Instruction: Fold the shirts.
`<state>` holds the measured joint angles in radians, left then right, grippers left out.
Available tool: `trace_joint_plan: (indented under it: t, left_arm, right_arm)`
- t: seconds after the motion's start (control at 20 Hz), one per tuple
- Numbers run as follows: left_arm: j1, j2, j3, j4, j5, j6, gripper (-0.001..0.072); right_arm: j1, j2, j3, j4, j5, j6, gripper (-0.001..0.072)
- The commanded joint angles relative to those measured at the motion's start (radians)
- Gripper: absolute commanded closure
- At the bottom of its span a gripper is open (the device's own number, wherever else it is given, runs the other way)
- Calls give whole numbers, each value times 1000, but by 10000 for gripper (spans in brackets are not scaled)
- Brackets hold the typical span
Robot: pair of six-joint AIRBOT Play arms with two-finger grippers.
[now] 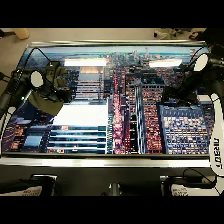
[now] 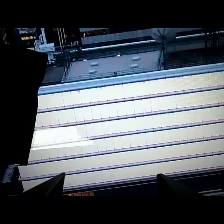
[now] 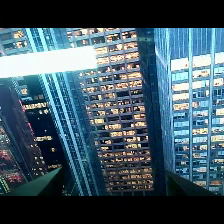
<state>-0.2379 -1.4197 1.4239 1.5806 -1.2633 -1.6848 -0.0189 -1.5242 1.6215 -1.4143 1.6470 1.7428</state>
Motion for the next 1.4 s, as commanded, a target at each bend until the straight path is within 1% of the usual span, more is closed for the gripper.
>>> trace_joint_plan:
  t: [0.0,0.7,0.9,1.0,1.05,1.1,1.15,1.2,1.25,1.35]
  left_arm:
    - [-1,1,0,0,0,0,41]
    - [-1,1,0,0,1,-1,41]
    - [1,-3,0,-2,117,-3,39]
    - [-1,-3,0,-3,150,-5,39]
    - [-2,-7,0,2,190,-6,41]
    - [1,-17,0,36,241,-10,43]
    - [18,-43,16,111,252,-61,47]
    - [66,-98,65,190,219,-128,46]
    - [141,-167,140,171,154,-151,37]
    - [278,-308,295,-47,21,-158,38]
  right_arm:
    - [0,-1,1,0,0,0,40]
    - [0,-1,1,0,0,0,40]
    - [0,-1,1,-2,-2,0,40]
    - [0,-1,1,-5,-46,0,39]
    - [0,-1,1,-12,-57,-4,38]
    - [0,-1,1,-14,-57,-31,37]
    - [0,-1,1,-15,-40,-43,38]
    - [0,-1,1,-19,-33,-42,38]
    - [0,-2,1,-24,-34,-42,38]
    - [0,-2,1,-49,-37,-54,38]
